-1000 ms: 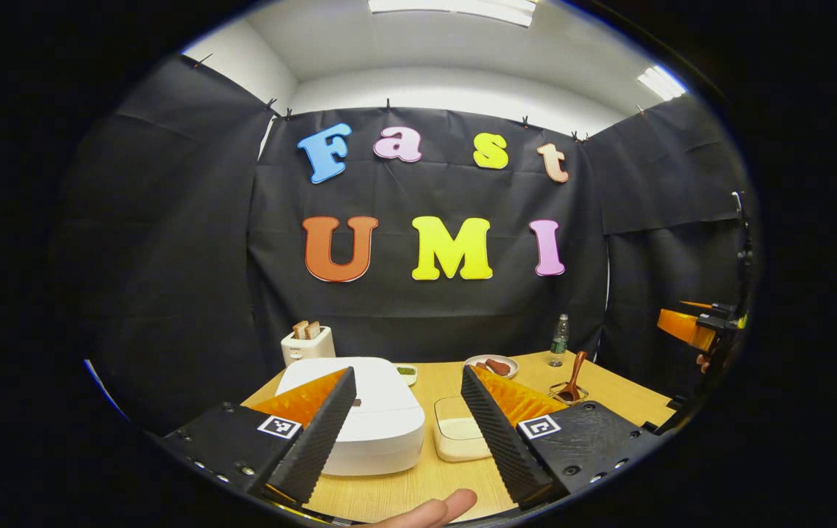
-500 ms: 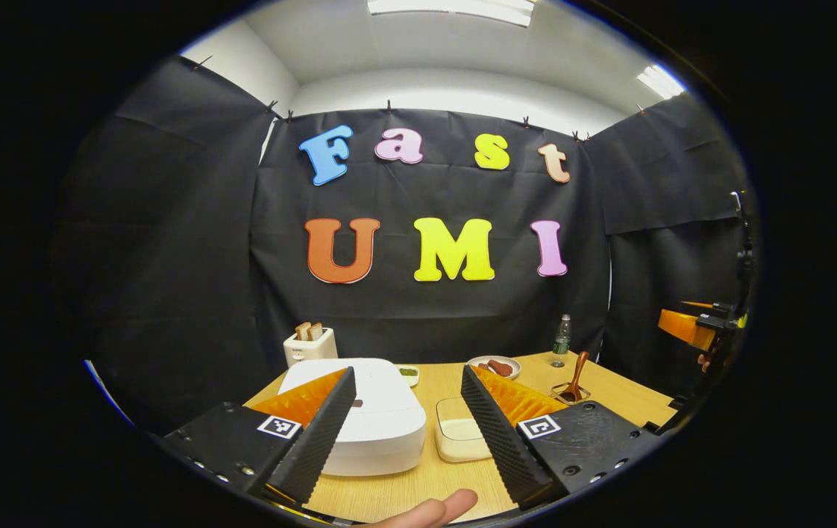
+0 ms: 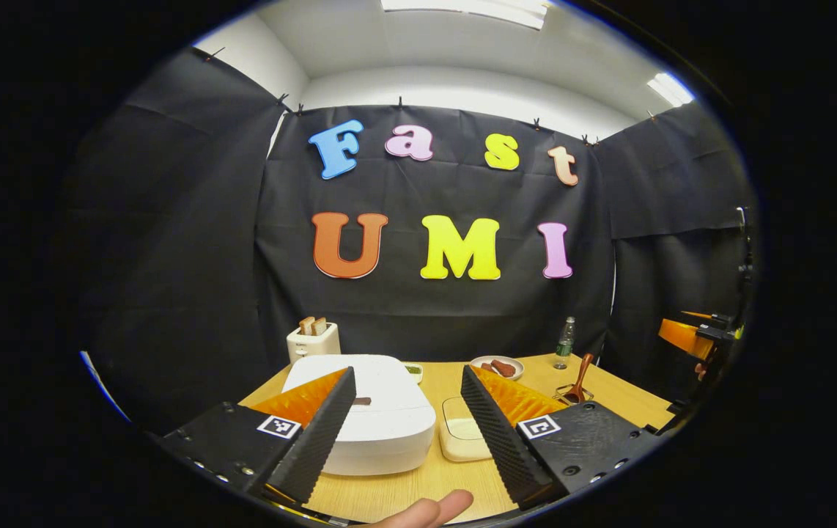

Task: Close the left gripper, press the button to open the rice cooker; take a wooden spoon from the chopstick holder with the right hand, scoop a spoonful of rice and pour it into the rice cooker, then put the wooden spoon back into the chopstick holder.

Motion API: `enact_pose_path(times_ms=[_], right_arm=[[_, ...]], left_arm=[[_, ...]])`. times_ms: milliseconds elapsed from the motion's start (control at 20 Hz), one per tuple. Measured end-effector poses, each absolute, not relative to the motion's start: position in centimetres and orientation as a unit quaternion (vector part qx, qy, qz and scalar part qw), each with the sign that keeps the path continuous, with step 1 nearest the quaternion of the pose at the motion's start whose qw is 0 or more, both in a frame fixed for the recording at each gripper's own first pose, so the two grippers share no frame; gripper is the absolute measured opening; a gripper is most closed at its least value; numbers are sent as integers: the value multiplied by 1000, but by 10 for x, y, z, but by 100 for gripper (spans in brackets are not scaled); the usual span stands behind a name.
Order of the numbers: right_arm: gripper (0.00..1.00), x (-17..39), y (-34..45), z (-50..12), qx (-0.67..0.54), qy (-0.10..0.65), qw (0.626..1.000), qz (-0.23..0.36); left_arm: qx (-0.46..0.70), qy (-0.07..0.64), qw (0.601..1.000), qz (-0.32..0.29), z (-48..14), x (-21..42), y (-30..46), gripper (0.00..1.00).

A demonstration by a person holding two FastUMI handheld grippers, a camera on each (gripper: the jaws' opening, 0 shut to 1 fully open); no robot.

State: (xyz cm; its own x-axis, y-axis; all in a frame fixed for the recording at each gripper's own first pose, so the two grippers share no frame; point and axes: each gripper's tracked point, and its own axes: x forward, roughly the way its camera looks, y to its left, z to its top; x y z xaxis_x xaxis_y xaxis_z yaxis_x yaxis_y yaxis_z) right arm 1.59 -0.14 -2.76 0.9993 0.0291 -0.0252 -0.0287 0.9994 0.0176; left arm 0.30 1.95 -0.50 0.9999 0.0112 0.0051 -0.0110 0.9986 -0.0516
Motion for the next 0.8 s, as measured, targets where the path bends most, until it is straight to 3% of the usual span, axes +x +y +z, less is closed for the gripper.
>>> enact_pose_path(times_ms=[400,450,500,600,750,800], right_arm=[[100,24,-9,-35,17,13,1000,14],[100,26,-10,-38,18,14,1000,15],[99,28,-11,-40,19,16,1000,15],[99,32,-14,-47,20,21,999,16],[100,39,-21,-58,23,28,999,14],[100,41,-23,-62,24,31,999,12]], left_arm=[[-9,16,999,51,-13,26,51,90],[0,20,999,48,-14,32,52,84],[8,29,998,49,-19,37,54,65],[19,60,997,55,-35,46,60,45],[37,90,993,64,-51,64,66,43],[35,103,992,70,-56,72,68,22]])
